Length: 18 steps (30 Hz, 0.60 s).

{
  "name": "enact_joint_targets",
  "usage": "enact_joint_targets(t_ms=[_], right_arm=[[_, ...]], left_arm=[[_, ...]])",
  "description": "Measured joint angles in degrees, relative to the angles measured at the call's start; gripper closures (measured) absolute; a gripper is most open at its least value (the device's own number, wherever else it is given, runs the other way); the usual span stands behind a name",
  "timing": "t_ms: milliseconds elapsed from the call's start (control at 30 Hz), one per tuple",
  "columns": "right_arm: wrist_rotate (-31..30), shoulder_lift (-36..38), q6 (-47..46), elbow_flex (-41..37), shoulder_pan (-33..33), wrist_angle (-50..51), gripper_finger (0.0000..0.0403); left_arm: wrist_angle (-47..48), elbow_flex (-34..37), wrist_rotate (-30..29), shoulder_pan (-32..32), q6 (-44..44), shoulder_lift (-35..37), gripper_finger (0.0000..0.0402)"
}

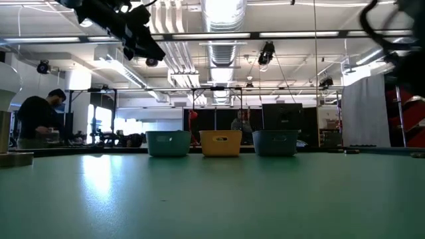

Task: Sort batteries
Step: Put the small brown battery into the gray bin

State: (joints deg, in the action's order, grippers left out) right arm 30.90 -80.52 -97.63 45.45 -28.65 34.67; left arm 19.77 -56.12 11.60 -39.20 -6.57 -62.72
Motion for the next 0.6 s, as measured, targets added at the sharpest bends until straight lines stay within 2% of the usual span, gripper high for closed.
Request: enact_joint_targets(t_ms=[100, 200, 333, 600], right_arm=[[4.1, -2.1, -7.2, -0.1, -6.7, -0.7, 0.0154], [5.2, -3.5, -11.2, -0.1, -10.4, -4.4, 0.0175], [5.1, -5.9, -13.4, -0.1, -11.6, -6.6, 0.0199], [5.0, -12.4, -11.8, -0.1, -11.6, -7.4, 0.025]], left_arm=[[-1.8, 0.0, 0.0, 0.0, -0.5, -1.1, 0.0284], [-4.2, 0.0, 0.1, 0.0, -0.6, -2.3, 0.0284], [-5.7, 0.0, 1.5, 0.0, -0.4, -4.1, 0.0284], [-6.3, 0.0, 3.0, 0.0, -0.2, -5.9, 0.0284]])
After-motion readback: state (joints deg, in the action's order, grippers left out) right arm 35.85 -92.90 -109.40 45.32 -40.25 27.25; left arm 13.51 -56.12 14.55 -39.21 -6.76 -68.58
